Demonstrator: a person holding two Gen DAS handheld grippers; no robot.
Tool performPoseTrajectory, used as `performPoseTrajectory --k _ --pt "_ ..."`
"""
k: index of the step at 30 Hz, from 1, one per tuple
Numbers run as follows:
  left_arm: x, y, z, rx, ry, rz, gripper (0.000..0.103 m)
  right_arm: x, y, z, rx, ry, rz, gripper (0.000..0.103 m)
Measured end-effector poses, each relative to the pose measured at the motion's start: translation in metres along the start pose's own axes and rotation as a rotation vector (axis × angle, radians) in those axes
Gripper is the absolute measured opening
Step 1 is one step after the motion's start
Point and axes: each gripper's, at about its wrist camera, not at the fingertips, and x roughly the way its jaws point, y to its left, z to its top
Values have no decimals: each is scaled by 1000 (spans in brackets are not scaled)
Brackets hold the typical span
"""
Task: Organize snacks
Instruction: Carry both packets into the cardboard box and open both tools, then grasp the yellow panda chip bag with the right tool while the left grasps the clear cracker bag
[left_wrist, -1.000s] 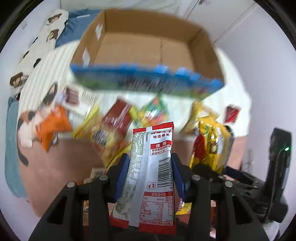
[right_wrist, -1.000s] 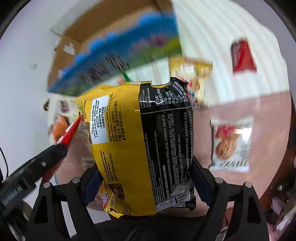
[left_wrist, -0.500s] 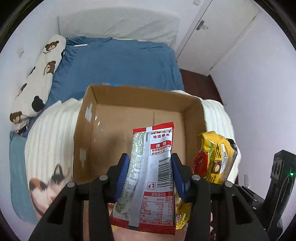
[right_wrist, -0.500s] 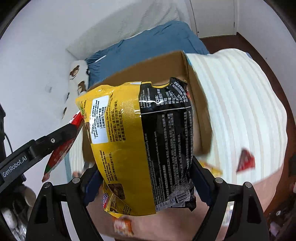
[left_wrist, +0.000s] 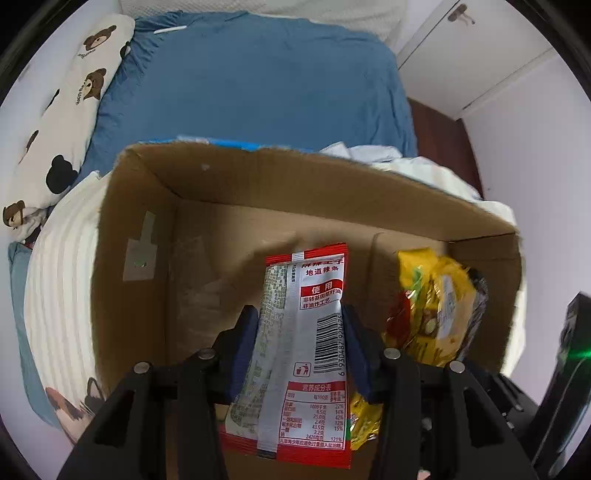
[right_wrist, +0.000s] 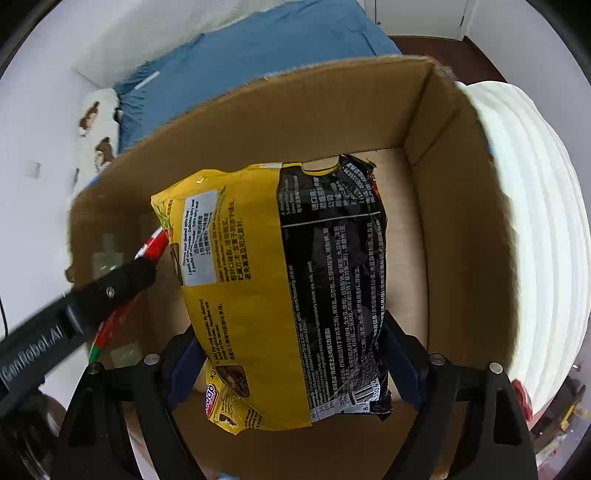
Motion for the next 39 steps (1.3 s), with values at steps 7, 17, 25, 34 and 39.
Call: performPoseTrajectory --k 7,17,25,34,39 --pt "26 1 2 4 69 28 53 46 1 25 -51 95 -34 91" --pt "7 1 -5 18 8 6 86 33 2 19 -121 52 -43 98" --pt "-32 1 -33 100 -96 4 86 0 6 -20 -150 -26 -17 98" --pt "-75 12 -86 93 -241 37 86 -42 9 -77 -158 -166 -37 98" --pt "-105 14 -125 96 -324 36 86 -70 6 -110 -143 -216 12 98"
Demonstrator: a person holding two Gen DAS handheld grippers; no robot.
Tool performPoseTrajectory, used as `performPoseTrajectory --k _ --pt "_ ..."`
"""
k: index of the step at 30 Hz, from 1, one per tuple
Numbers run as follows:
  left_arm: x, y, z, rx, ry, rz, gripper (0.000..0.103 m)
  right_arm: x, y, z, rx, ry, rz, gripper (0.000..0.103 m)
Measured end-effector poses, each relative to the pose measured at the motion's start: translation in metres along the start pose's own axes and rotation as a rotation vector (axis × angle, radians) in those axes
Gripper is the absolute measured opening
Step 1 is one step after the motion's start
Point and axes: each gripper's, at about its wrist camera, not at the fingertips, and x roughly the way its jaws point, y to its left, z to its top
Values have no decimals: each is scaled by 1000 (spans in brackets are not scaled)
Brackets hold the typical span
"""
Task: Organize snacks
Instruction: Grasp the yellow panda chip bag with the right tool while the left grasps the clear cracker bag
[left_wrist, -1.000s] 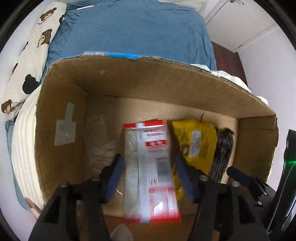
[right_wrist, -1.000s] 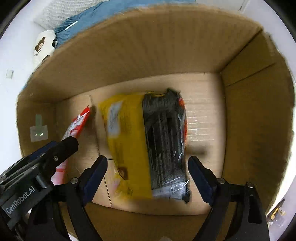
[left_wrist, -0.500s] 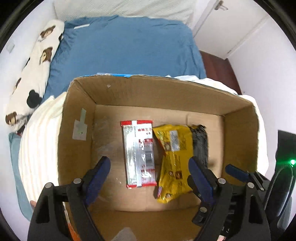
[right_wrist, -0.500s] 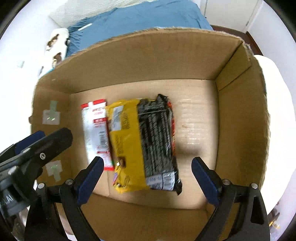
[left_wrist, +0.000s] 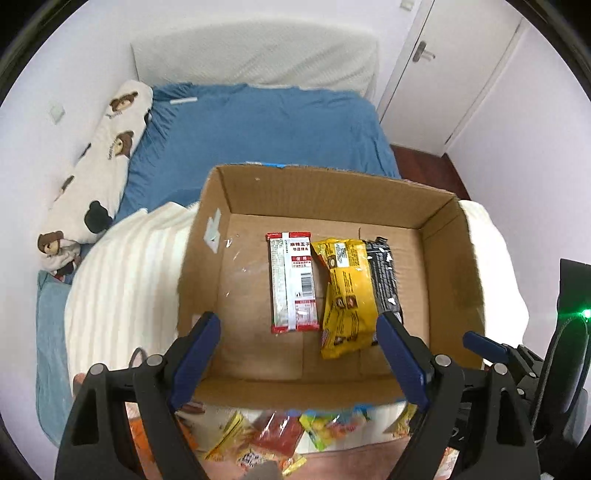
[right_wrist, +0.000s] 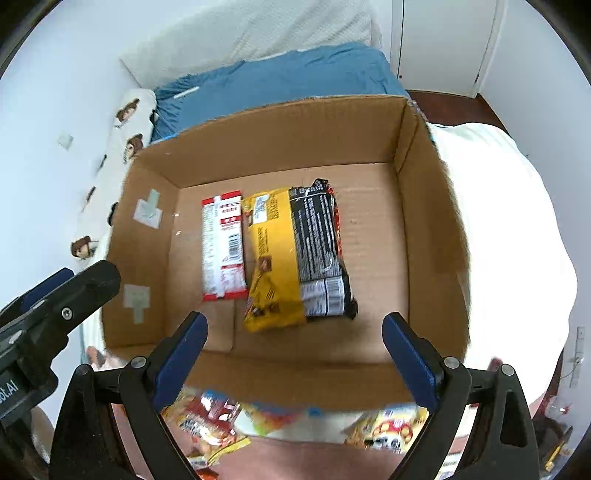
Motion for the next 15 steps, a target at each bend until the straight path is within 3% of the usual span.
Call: performPoseTrajectory --k 4,8,12,15 --pt "-23 4 -27 -2 -18 5 86 -25 -3 -27 22 -27 31 98" --pt "-28 14 -68 -36 13 34 86 -40 -20 -64 67 -34 55 98" --pt "-6 32 -116 -120 95 81 86 -36 -52 -98 152 -14 33 98" --pt "27 46 -147 -176 201 87 86 -10 -85 -115 252 49 20 98"
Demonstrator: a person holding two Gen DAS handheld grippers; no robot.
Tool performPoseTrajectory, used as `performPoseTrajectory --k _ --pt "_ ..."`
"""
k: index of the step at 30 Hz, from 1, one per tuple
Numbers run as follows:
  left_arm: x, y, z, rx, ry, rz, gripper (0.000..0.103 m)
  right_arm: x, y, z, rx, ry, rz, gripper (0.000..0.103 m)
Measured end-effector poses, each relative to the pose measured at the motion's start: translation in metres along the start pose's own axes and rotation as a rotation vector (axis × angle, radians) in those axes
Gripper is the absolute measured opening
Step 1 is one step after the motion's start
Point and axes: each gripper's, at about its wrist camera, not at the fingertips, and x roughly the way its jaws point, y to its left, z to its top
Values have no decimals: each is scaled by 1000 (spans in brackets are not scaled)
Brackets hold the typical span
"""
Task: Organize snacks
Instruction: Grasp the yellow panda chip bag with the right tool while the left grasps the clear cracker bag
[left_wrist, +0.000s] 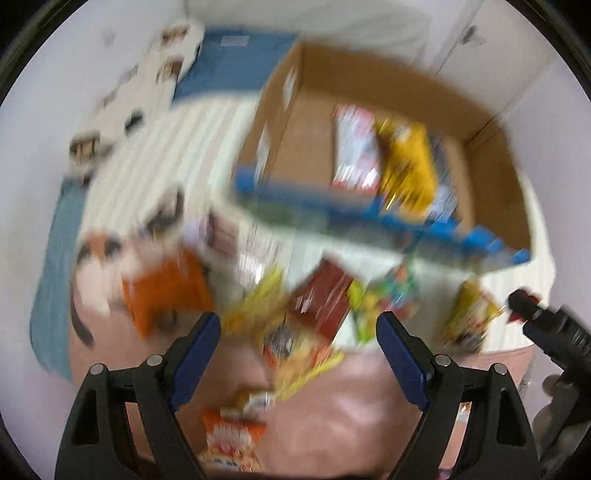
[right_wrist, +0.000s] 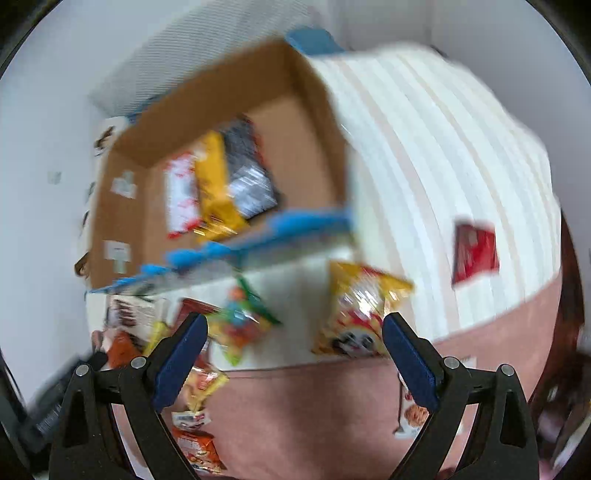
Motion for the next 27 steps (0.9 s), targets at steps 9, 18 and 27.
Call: performPoseTrajectory --k 9,18,27 --pt "99 27 -27 -207 234 -40 86 74 -40 6 83 49 -125 87" --pt "147 7 -21 -199 266 50 86 101 -40 14 64 82 -211 79" --pt "132 3 -46 -28 216 105 69 100 -38 -10 -46 121 -199 58"
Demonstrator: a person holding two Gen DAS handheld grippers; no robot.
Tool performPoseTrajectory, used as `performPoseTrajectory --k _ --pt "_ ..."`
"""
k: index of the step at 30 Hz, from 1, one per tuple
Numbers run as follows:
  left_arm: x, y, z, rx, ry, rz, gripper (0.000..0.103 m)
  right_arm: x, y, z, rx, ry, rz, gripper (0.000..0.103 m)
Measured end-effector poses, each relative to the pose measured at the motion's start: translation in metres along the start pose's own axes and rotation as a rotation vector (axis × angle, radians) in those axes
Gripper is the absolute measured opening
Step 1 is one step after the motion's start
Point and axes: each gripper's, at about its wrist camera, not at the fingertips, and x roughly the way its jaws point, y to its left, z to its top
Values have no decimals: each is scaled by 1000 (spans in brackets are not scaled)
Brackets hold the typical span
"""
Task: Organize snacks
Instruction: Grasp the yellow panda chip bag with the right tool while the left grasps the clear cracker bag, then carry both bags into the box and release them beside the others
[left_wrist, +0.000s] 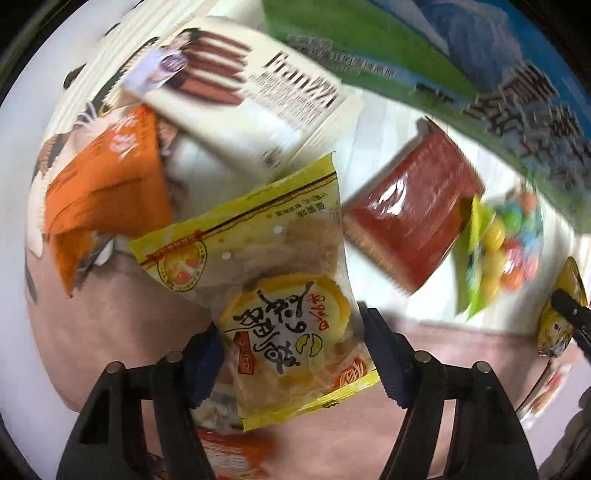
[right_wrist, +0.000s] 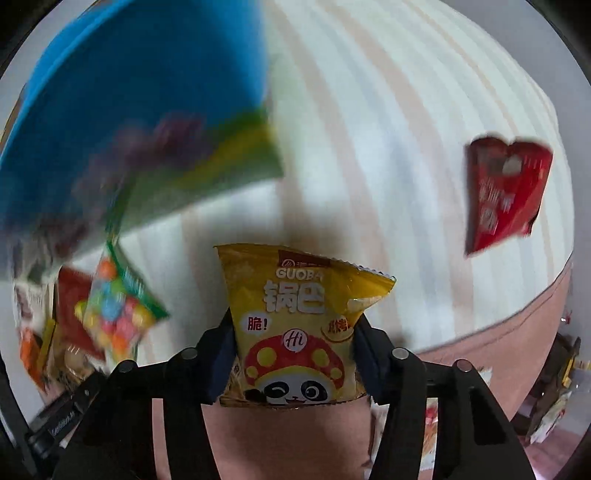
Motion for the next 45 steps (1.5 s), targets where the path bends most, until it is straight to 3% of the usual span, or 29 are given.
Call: performPoseTrajectory --k 4,10,17,19,22,32,41,45 --pt "1 0 -10 34 5 1 69 7 5 -22 -42 67 53 56" --pt "9 14 -3 -43 17 -60 70 22 8 -43 -50 139 110 62" --pt "14 21 9 -113 10 -80 67 30 -5 -42 16 114 115 65" --pt "11 27 2 -93 -15 -53 59 33 9 -68 -11 97 75 61" --pt "0 41 -11 -52 -41 -37 53 30 18 -79 -60 74 48 53" --pt "-19 37 -52 45 -66 -32 46 10 41 -109 -116 49 114 44" --pt "-97 25 -58 142 -163 -146 46 -46 53 -109 -118 -11 258 44" --pt "-144 9 -44 185 -223 -201 46 -89 62 -87 -135 -63 320 44"
